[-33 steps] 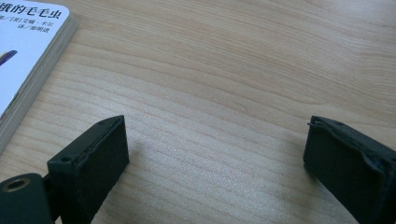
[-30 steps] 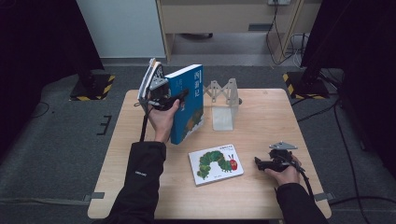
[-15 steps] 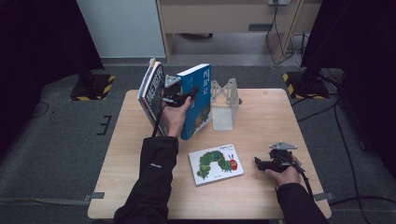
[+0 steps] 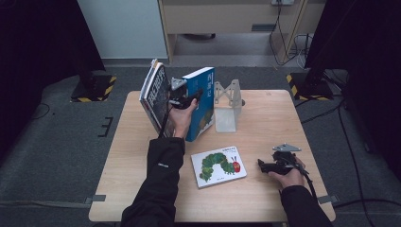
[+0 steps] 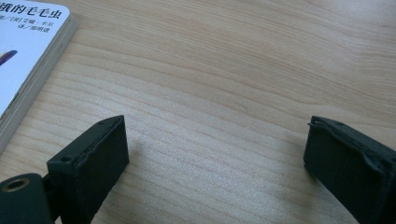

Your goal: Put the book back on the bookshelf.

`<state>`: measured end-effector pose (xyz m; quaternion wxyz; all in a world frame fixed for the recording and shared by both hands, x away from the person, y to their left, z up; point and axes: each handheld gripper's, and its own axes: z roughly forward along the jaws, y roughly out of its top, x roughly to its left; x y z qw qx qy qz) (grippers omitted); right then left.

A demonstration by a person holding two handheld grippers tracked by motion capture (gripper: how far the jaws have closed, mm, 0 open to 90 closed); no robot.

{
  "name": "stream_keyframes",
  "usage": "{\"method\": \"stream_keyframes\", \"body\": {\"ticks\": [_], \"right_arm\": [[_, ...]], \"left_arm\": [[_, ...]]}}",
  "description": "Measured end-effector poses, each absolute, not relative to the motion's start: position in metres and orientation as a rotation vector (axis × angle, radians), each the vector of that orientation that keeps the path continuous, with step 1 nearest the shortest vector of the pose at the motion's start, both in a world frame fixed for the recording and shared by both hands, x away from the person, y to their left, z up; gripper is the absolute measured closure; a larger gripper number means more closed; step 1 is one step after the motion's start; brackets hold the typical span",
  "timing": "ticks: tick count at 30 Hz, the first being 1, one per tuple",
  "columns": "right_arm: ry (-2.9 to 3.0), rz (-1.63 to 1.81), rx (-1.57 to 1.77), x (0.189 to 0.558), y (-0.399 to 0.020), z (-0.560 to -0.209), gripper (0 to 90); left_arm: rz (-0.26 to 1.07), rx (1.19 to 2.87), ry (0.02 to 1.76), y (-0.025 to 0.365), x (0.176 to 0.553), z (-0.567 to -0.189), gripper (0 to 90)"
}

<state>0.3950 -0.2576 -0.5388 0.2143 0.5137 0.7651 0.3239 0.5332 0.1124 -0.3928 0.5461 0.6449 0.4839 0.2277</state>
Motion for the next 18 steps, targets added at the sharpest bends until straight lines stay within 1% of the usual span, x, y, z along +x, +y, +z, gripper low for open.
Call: {"method": "stream_keyframes", "body": {"ticks": [18], "right_arm": [[2.123, 0.898, 1.425, 0.395, -0.258, -0.539, 6.7]], "left_arm": [[0.577, 1.604, 1.103, 0.111, 0.519, -0.393, 59.7]]}}
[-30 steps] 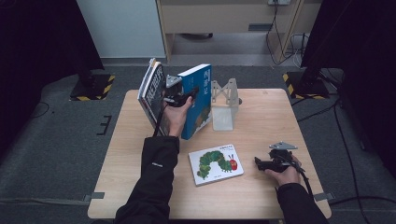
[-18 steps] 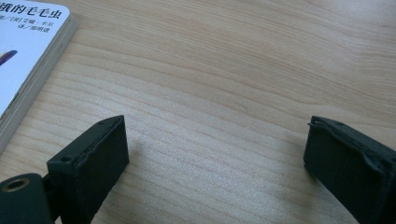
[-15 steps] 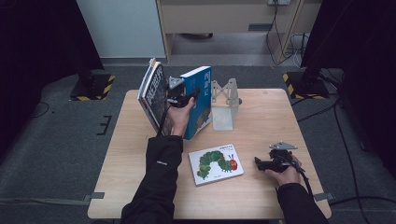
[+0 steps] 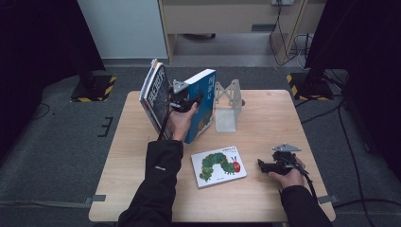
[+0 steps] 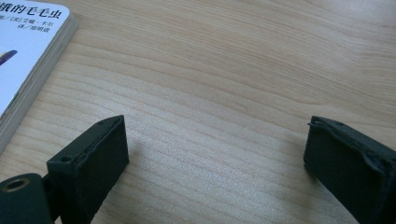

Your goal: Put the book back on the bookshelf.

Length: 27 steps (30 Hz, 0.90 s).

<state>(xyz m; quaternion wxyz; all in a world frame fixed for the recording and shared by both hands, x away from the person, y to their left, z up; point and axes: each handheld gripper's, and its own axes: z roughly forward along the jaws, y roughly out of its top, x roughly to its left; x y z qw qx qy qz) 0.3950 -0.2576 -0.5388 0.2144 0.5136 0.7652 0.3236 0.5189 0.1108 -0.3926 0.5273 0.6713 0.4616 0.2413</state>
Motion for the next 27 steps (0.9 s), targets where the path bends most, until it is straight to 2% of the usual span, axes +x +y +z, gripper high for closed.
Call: {"method": "stream_keyframes", "body": {"ticks": [27], "right_arm": [[2.12, 0.897, 1.424, 0.395, -0.257, -0.539, 6.7]], "left_arm": [[0.615, 1.619, 1.103, 0.13, 0.475, -0.409, 58.6]]}}
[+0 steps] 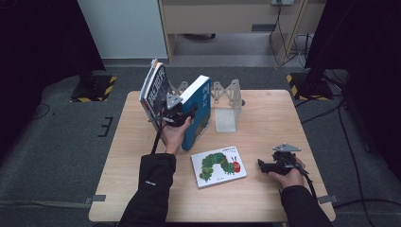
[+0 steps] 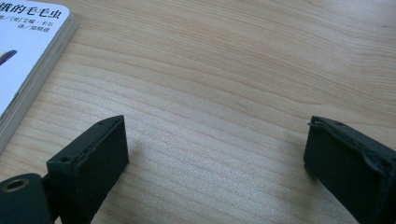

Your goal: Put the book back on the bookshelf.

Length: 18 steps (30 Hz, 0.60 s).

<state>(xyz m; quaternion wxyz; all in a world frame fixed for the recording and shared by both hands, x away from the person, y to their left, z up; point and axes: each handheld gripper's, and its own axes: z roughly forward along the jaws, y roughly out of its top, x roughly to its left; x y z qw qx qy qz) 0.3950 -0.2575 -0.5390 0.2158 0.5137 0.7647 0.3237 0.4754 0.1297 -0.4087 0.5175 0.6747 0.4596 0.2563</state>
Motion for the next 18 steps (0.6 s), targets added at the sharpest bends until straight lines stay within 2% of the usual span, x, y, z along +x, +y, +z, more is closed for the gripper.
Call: {"method": "stream_keyframes", "body": {"ticks": [18], "right_arm": [[2.118, 0.896, 1.423, 0.395, -0.257, -0.539, 6.7]], "left_arm": [[0.658, 1.591, 1.087, 0.132, 0.462, -0.417, 57.3]]}}
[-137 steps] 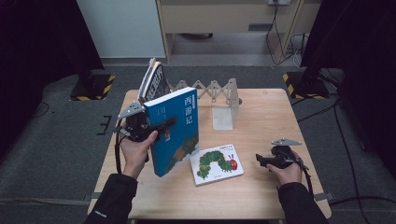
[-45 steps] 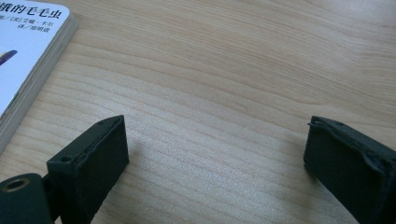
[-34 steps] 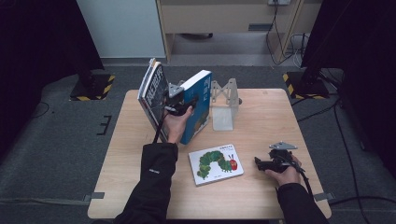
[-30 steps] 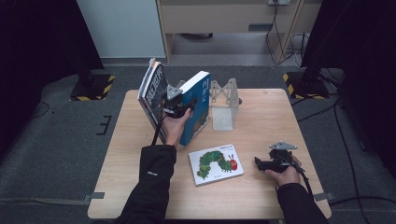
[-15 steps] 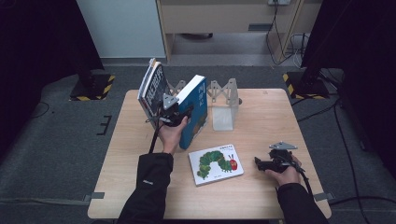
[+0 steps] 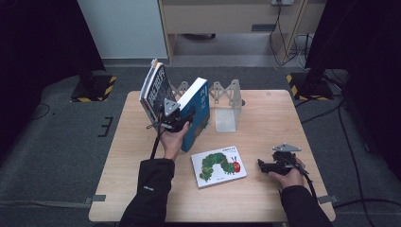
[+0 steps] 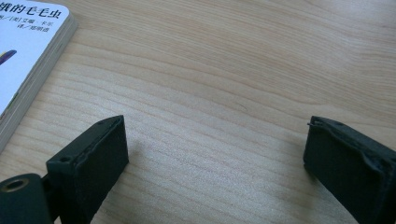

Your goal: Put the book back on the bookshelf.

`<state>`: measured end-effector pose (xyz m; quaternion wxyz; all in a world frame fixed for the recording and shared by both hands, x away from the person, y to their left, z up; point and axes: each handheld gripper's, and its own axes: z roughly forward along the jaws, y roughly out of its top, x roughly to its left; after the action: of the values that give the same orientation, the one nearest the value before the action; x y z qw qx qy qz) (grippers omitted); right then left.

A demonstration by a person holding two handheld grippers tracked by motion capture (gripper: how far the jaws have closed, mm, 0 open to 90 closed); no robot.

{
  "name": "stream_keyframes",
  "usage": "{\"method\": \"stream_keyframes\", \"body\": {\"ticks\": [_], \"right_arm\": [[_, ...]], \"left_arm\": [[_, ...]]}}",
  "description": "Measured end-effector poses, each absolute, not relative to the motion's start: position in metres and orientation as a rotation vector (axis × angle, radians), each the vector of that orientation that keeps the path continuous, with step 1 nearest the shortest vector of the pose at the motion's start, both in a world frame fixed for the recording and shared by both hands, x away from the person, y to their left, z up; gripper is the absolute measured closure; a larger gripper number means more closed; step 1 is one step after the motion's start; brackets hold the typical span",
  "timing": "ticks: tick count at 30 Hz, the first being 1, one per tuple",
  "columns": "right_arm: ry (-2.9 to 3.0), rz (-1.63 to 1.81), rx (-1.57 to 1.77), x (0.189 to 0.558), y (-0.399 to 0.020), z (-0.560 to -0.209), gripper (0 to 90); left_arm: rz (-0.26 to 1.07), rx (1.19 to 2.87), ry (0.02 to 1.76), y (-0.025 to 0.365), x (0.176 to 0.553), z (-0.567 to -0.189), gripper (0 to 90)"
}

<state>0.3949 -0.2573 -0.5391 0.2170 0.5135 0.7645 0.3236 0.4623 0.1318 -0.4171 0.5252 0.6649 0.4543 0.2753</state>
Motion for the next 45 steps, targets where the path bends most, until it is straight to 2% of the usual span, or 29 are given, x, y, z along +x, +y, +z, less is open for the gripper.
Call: {"method": "stream_keyframes", "body": {"ticks": [16, 32, 45], "right_arm": [[2.114, 0.897, 1.427, 0.395, -0.257, -0.539, 6.6], [2.115, 0.897, 1.423, 0.395, -0.257, -0.539, 6.6], [2.116, 0.897, 1.423, 0.395, -0.257, -0.539, 6.5]], "left_arm": [[0.666, 1.532, 1.11, 0.125, 0.471, -0.418, 56.6], [0.691, 1.545, 1.06, 0.121, 0.454, -0.423, 57.6], [0.729, 1.523, 1.063, 0.112, 0.455, -0.425, 58.5]]}}
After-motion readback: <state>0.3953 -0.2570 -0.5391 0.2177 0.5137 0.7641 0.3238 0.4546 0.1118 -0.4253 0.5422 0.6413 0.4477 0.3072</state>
